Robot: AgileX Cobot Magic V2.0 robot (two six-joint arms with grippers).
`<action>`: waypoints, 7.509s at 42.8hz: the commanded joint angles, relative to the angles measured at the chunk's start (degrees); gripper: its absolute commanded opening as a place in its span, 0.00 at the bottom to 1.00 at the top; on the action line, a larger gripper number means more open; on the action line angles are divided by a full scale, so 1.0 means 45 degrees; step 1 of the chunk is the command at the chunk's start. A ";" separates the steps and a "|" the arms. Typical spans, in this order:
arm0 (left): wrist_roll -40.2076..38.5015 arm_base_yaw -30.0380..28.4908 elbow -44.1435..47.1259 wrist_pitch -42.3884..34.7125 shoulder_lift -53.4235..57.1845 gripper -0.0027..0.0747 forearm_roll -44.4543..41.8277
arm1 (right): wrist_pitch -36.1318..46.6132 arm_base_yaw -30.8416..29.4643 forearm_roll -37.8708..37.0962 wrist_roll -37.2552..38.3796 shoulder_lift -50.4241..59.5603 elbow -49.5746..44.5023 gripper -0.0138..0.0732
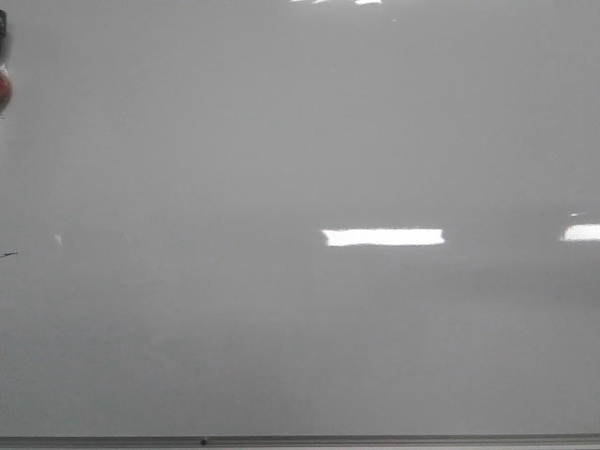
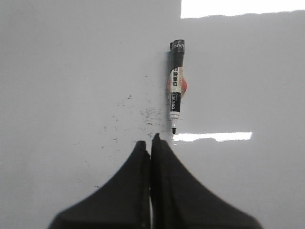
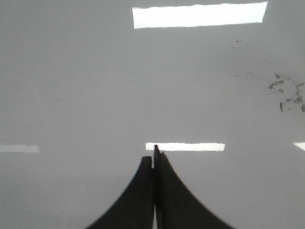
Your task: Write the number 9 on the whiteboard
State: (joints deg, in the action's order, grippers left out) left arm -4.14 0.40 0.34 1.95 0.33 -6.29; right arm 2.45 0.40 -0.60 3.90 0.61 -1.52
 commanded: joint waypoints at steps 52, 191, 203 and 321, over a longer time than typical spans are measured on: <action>-0.0533 -0.0002 -0.7819 0.3646 -0.4924 0.01 0.0311 | -0.5081 0.0020 -0.0012 -0.0036 -0.5309 0.8063 0.08; 0.0921 0.1436 -1.2815 0.6923 -1.6022 0.01 -0.0477 | -0.8851 0.0046 0.0424 -0.0686 -0.8114 0.9333 0.76; 0.5528 0.3860 -1.4517 1.1119 -1.5678 0.01 0.1982 | -1.0829 0.0087 0.0648 -0.1342 -0.9400 1.0337 0.76; 0.6525 0.7904 -1.4538 1.1428 -1.2882 0.58 0.2308 | -1.2265 0.4753 0.3538 -0.6949 -1.0892 1.2391 0.11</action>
State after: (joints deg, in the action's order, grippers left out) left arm 28.25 40.07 -64.02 55.98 -61.87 3.77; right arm -55.64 25.58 14.88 -31.49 -51.28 53.21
